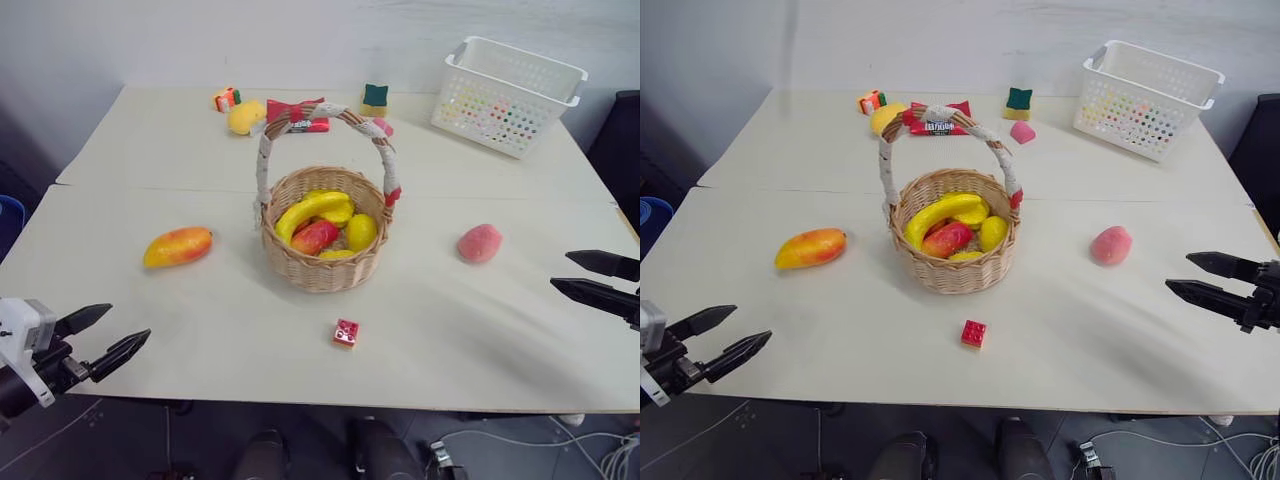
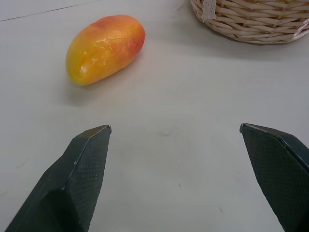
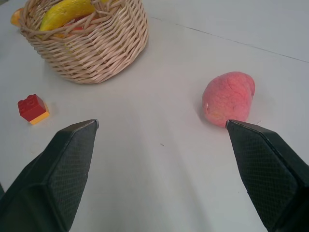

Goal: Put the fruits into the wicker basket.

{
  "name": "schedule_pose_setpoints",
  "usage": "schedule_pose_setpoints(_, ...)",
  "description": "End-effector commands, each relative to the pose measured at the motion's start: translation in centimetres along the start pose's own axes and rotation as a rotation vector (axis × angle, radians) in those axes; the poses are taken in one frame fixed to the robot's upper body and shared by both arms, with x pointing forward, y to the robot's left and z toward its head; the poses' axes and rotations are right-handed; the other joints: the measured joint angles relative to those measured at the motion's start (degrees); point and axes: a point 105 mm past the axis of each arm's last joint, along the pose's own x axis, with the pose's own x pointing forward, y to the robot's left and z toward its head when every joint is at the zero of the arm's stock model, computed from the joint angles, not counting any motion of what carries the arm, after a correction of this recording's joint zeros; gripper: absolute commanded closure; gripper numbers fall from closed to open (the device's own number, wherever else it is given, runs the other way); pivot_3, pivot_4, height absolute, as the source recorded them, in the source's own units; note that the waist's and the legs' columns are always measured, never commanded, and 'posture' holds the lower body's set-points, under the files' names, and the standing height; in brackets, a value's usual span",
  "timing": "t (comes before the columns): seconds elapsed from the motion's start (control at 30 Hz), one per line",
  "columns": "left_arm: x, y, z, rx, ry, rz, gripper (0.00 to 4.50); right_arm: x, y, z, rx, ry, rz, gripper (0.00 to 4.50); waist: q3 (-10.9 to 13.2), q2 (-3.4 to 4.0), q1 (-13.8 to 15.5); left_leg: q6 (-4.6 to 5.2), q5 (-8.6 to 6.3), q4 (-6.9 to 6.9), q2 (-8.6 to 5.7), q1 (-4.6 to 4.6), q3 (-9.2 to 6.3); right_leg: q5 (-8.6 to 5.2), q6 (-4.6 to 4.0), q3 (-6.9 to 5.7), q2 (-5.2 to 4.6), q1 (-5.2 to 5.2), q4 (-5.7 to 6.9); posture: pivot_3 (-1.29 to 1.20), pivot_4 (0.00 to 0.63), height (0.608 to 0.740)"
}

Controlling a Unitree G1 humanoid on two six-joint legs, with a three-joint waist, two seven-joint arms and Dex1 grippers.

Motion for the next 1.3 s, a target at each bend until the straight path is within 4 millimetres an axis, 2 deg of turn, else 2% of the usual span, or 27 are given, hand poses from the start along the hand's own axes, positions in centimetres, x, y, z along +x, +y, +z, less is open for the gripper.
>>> schedule_pose_setpoints(0.03,-0.2,0.1,0.3,0.029,0.015,0.007,0.0,-0.3,0.2,0.6,-0.029,0.001,0.0,0.09,0.0,0.0,-0.06,0.0,0.0,0.0,0.0,0.0,0.0,0.0,0.0,0.0,0.0,0.0,0.0,0.0,0.15,0.74)
schedule_pose_setpoints(0.53,1.0,-0.1,0.2,0.025,0.017,0.01,0.0,-0.6,-0.2,0.0,-0.06,0.04,-0.057,0.09,0.01,0.02,-0.03,-0.02,-0.01,-0.01,0.01,0.0,0.0,0.0,0.0,0.01,-0.01,0.0,-0.01,0.0,0.15,0.74)
schedule_pose_setpoints(0.73,1.9,-0.6,1.3,0.042,-0.013,-0.035,0.0,0.1,0.3,0.7,-0.083,0.019,-0.045,0.09,0.01,0.02,-0.02,-0.02,-0.01,-0.01,0.01,0.0,0.0,0.0,0.0,0.0,-0.01,0.0,0.0,0.0,0.15,0.74)
schedule_pose_setpoints(0.87,3.2,-3.0,2.5,0.091,-0.015,-0.173,0.0,3.0,3.5,1.3,-0.079,-0.005,0.101,0.09,0.01,0.03,-0.1,-0.03,-0.01,-0.01,0.02,-0.01,0.0,0.0,0.0,0.0,0.0,0.0,0.03,0.0,0.15,0.74)
schedule_pose_setpoints(1.0,4.0,-5.5,3.4,0.169,0.007,-0.363,0.0,6.7,7.8,-0.1,-0.123,0.045,0.295,0.09,0.01,0.03,-0.07,-0.05,-0.02,-0.01,0.04,0.0,-0.02,0.0,0.0,-0.01,0.02,0.0,0.02,0.0,0.15,0.74)
schedule_pose_setpoints(1.17,4.8,-8.3,4.7,0.269,0.031,-0.589,0.0,11.6,13.0,-1.3,-0.187,0.027,0.496,0.09,0.03,0.06,-0.04,-0.06,-0.01,-0.01,0.02,-0.08,-0.03,0.0,0.0,-0.02,0.01,-0.11,0.02,0.0,0.15,0.74)
schedule_pose_setpoints(1.3,5.5,-9.5,5.5,0.336,0.033,-0.703,0.0,15.1,15.6,-3.1,-0.247,0.028,0.561,0.09,0.02,0.06,-0.06,-0.14,0.01,-0.02,0.02,-0.29,-0.03,0.0,0.0,-0.02,0.01,-0.44,0.07,0.0,0.15,0.74)
